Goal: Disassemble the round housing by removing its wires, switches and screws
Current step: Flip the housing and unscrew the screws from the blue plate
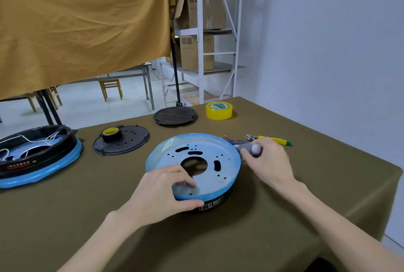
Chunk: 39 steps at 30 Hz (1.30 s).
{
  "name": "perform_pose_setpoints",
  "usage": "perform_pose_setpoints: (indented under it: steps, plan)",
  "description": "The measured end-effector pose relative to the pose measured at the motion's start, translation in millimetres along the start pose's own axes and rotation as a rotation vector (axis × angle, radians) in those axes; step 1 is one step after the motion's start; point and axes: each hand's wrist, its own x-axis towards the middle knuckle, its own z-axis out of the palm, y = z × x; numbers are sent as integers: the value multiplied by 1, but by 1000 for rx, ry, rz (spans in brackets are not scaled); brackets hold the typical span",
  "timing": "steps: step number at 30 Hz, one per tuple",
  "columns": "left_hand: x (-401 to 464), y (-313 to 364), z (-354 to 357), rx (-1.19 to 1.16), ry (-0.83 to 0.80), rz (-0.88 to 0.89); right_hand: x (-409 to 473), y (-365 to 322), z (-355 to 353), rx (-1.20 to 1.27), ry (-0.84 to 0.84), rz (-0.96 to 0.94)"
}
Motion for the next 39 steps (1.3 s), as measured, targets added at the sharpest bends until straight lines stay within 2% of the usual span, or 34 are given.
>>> perform_pose_setpoints:
  steps: [3, 5, 8, 10, 12, 15, 17, 19, 21, 22, 24, 26, 28, 32, 34, 39]
  plan:
    - [0, -1, -1, -4, -5, -2, 10, -23, -17, 293, 218, 12]
    - [0, -1, -1, -3, -19, -5, 17, -47, -26, 550, 249, -12]
    - [2, -1, -5, -62, -90, -50, 25, -82, -27, 902, 31, 23]
    - [4, -5, -14, -152, -205, -101, 27, -96, -16, 969, -113, 33]
    - [1, -14, -25, -187, -301, -145, 28, -104, -1, 997, -178, 68]
    - [-6, -26, -30, -182, -257, -159, 30, -108, 13, 1038, -252, 173]
    - [-10, -26, -27, -205, -162, -153, 33, -105, 16, 902, -312, 192]
    - [-12, -20, -22, -220, -113, -158, 32, -94, 22, 502, -260, 36]
    - [-11, -9, -18, -184, -111, -179, 25, -78, 26, 21, -122, -89]
    - [-10, -4, -16, -142, -122, -175, 22, -73, 27, -148, -84, -94]
    - [-8, 8, -14, -107, -180, -139, 21, -61, 31, -315, -159, -15]
    - [-5, 18, -16, -230, -287, -122, 26, -51, 35, -361, -299, 87]
    - [-1, 20, -22, -360, -289, -149, 32, -46, 36, -266, -393, 123]
    - [13, -7, -30, -152, -6, -152, 44, -39, 38, -104, -458, 11]
    - [21, -23, -26, -81, 72, -147, 53, -39, 38, -87, -513, -50]
    - [39, -48, -17, -18, 57, -238, 72, -51, 40, -107, -639, -232]
